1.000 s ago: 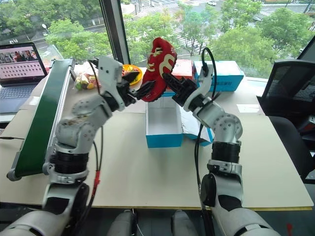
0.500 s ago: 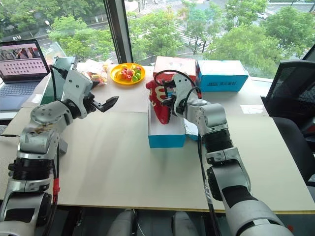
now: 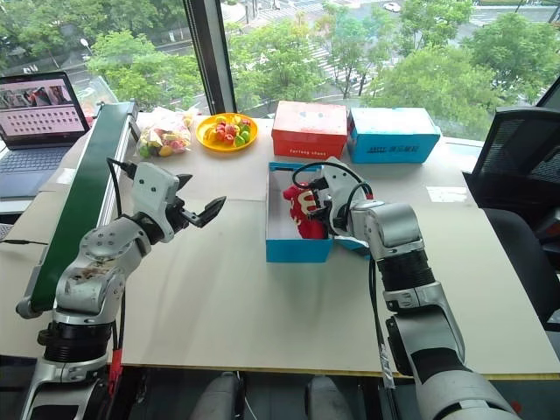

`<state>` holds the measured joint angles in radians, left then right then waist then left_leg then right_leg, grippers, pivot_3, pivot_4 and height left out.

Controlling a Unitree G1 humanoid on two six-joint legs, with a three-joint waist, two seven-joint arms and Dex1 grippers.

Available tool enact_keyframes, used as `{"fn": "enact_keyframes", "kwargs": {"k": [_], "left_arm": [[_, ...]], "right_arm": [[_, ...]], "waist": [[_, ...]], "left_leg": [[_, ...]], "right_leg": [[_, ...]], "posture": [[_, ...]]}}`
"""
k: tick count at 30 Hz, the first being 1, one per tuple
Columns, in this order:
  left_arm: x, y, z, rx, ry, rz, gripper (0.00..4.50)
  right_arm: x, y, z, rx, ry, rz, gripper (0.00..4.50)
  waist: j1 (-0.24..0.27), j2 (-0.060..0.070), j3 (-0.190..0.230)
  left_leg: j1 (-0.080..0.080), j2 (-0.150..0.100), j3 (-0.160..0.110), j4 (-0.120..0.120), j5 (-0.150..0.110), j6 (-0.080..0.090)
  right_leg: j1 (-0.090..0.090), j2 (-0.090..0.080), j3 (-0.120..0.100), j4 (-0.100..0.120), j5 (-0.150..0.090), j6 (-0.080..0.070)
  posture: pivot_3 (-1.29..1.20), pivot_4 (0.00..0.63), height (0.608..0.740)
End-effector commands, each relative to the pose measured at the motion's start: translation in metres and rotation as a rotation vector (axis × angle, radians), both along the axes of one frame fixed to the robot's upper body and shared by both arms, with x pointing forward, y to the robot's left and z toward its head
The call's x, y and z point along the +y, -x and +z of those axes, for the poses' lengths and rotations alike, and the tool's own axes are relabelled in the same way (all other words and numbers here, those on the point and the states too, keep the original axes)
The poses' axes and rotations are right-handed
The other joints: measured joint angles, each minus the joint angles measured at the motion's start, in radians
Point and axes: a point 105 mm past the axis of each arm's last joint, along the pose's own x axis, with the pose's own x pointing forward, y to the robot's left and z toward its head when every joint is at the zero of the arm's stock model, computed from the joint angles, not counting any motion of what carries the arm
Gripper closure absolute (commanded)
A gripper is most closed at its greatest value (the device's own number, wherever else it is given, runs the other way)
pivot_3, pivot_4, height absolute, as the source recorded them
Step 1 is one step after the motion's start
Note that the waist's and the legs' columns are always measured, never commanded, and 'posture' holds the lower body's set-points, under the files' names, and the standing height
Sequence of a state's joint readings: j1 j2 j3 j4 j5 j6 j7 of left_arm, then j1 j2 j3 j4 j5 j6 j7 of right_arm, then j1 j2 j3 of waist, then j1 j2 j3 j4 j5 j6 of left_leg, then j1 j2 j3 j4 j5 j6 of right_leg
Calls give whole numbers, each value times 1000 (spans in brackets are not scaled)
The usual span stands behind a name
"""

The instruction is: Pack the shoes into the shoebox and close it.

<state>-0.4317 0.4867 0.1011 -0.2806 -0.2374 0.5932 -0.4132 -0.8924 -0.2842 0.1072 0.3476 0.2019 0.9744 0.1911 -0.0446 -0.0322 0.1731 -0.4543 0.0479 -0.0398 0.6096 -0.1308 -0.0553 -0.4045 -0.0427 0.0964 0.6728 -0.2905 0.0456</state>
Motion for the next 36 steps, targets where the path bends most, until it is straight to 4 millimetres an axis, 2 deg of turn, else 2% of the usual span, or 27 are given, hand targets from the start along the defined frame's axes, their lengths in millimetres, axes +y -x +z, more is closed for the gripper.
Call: {"fn": "enact_keyframes", "kwargs": {"k": [1,4,6,11,14,17,20,21,25,31,36], "left_arm": [[0,4,22,-75,-7,4,0],[6,2,23,-76,0,37,0],[17,0,20,-60,-9,91,0],[44,-3,16,-40,-25,217,0],[60,-3,19,-49,-21,292,0],[86,-1,18,-49,-11,403,0],[117,6,15,-64,23,529,0],[125,9,15,-73,33,565,0],[153,19,13,-99,77,675,0],[182,26,-1,-85,158,739,0],[192,26,-14,-70,192,739,0]], "right_arm": [[12,-10,39,-167,-2,19,15],[34,-8,69,-300,-40,111,15],[48,-4,88,-363,-70,183,15],[70,8,120,-568,-8,342,15],[81,19,138,-644,-57,444,15],[88,31,149,-664,-180,560,15],[96,58,144,-588,-355,794,15],[97,64,140,-572,-362,848,15],[101,76,123,-501,-396,945,15],[108,77,101,-454,-376,964,15],[106,70,81,-450,-330,919,15]], "waist": [[0,0,0],[-1,0,0],[-2,0,0],[-2,0,0],[1,0,0],[1,0,0],[0,0,0],[-1,0,0],[0,0,0],[0,0,0],[3,-1,0]], "left_leg": [[0,0,0,0,0,0],[0,0,0,0,0,0],[0,0,0,0,0,0],[0,0,0,-1,0,0],[0,0,0,0,0,0],[0,0,0,0,0,0],[0,0,0,-1,0,0],[0,0,0,-1,0,0],[0,1,-1,-1,0,0],[2,0,-1,0,0,-1],[2,0,-1,0,0,-1]], "right_leg": [[0,0,0,0,0,0],[0,0,0,0,0,0],[0,0,0,0,0,0],[-1,0,0,0,0,0],[-1,0,0,0,0,0],[-1,0,0,0,0,0],[-1,0,-1,0,0,0],[0,0,-1,0,0,0],[0,0,-2,0,0,0],[0,0,-2,3,0,-1],[1,0,-2,3,0,-1]], "posture": [[0,150,739],[0,150,739],[0,150,739],[0,150,739],[0,150,739],[0,150,739],[0,150,739],[0,150,739],[0,150,739],[0,150,739],[0,150,739]]}}
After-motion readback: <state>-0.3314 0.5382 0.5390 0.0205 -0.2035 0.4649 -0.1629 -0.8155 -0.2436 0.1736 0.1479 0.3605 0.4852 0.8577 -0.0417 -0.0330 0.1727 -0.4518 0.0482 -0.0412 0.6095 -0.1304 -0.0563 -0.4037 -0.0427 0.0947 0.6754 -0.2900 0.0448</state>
